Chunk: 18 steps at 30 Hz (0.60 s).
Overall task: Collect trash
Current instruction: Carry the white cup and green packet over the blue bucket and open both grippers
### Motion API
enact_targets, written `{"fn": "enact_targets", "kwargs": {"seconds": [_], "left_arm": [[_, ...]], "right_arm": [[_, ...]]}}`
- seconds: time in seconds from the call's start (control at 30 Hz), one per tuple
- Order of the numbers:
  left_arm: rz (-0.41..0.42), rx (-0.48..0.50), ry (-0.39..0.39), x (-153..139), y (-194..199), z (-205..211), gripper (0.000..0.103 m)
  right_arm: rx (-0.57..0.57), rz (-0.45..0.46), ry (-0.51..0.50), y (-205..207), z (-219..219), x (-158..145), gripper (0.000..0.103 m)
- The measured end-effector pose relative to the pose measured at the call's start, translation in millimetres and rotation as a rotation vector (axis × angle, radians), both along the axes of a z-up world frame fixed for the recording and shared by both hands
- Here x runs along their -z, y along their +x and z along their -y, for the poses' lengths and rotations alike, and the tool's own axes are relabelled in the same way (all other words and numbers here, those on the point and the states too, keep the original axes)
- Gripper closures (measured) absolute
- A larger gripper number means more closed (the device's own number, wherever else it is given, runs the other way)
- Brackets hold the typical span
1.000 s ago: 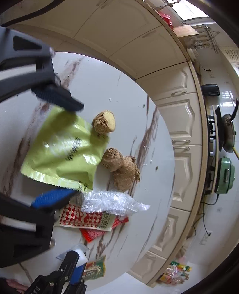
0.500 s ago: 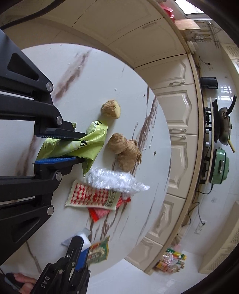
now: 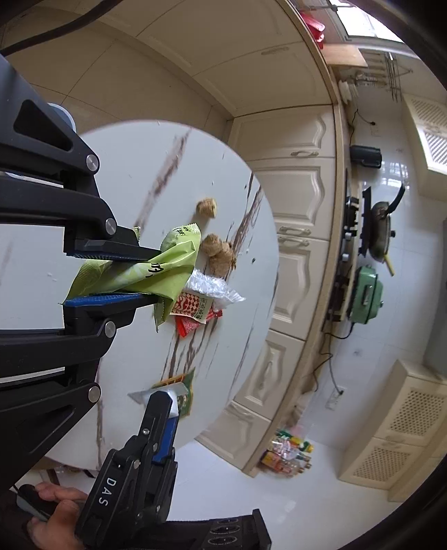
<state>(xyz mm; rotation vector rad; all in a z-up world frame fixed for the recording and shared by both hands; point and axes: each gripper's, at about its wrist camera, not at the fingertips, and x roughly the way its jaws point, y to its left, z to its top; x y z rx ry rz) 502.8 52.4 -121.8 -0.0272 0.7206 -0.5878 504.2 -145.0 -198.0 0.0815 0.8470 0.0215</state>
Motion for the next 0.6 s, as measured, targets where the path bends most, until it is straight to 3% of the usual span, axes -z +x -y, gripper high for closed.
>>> {"fn": "enact_targets", "kwargs": {"seconds": [0.3, 0.47, 0.6], "left_arm": [[0.029, -0.142, -0.028, -11, -82, -120, 0.091], [0.000, -0.256, -0.019, 4, -119, -202, 0.091], [-0.076, -0.343, -0.014, 36, -129, -257, 0.091]], "right_arm": [[-0.191, 0.037, 0.000, 4, -116, -10, 0.083], [-0.340, 0.004, 0.012, 22, -202, 13, 0.083], [-0.442, -0.060, 0.017, 42, -265, 53, 0.083]]}}
